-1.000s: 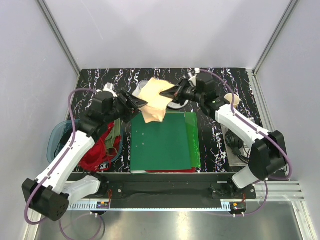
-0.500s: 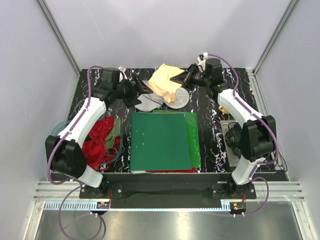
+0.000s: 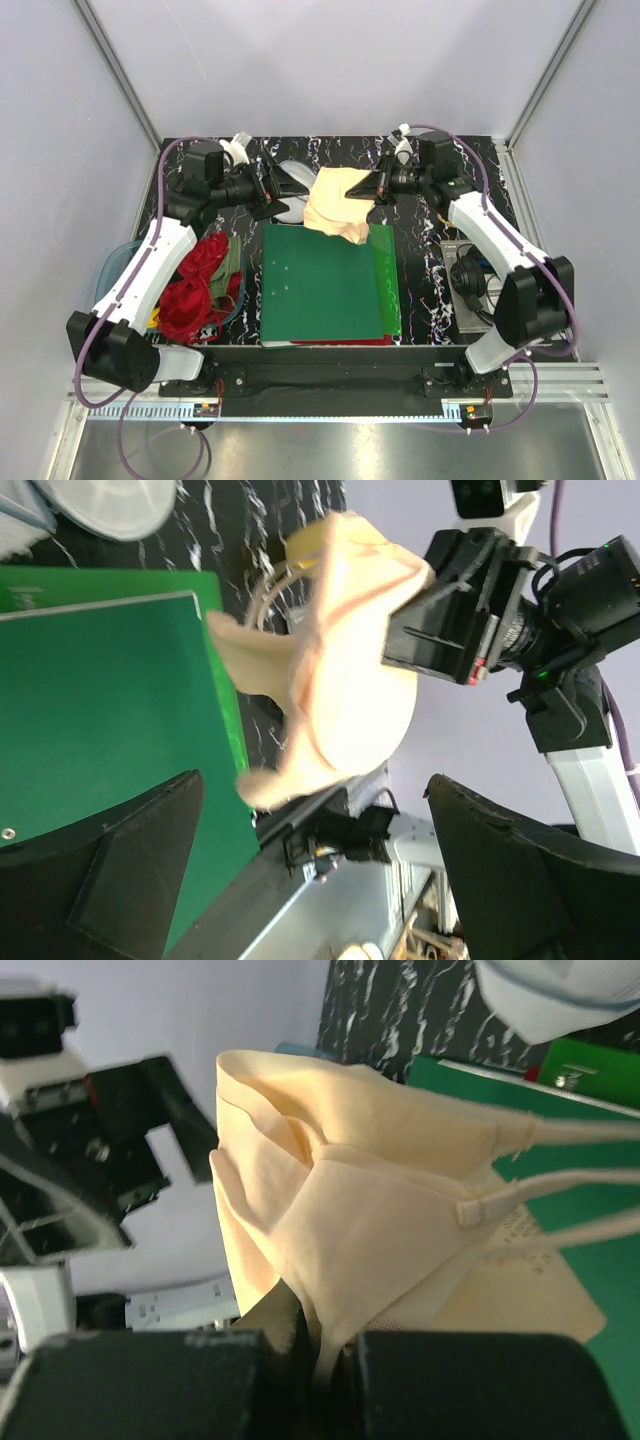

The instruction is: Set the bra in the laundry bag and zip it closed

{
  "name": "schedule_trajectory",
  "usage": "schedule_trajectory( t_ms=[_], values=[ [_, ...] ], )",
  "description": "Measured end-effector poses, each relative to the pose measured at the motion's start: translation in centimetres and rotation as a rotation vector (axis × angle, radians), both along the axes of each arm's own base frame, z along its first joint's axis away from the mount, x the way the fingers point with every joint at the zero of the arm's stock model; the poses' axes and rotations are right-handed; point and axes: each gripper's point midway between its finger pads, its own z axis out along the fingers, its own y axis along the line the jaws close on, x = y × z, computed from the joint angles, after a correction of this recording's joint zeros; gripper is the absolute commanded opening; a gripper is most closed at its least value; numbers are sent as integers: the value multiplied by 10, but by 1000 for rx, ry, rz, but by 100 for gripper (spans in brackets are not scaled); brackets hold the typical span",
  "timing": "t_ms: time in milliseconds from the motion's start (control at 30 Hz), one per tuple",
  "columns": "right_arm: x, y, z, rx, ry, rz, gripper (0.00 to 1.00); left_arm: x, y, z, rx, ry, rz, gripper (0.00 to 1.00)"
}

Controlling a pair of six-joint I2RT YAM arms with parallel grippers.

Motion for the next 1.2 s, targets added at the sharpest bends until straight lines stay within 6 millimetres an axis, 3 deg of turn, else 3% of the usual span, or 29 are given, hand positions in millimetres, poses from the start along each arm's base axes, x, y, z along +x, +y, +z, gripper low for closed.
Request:
schedule_trajectory(
  t_ms=[133,233,267,433,467,500,533,600,633,800,1000,1200],
  values=[
    [-37,-1,24,32,-60,91,0,-13,-16,-2,-19,13,-86,98],
    [-67,6,37,55,-88,181,0,-28,-38,-7,-45,31,-180,81],
    [-74,9,38,58,-91,205,0,-33,-43,-9,-56,45,-201,67],
    [-94,18,32,54,-62,275,1,-50,-58,-13,-146,80,-279,39],
    [-95,18,31,52,-58,276,5,-52,-60,-13,-167,85,-290,18],
    [-95,18,30,49,-55,276,11,-54,-61,-13,-187,92,-300,6],
    [-96,17,29,47,-48,276,29,-56,-62,-13,-206,102,-306,0],
    [-97,17,27,40,-23,271,44,-60,-63,-11,-235,105,-314,0],
    [-98,16,26,35,-11,266,63,-61,-63,-9,-247,104,-313,0],
    [-95,11,20,-21,68,197,99,-58,-57,4,-260,82,-258,0],
    [-85,-14,18,-138,125,37,100,-41,-47,14,-187,64,-135,0],
    [-98,-33,32,-178,100,-47,100,-35,-35,8,-107,73,-30,0]
  ],
)
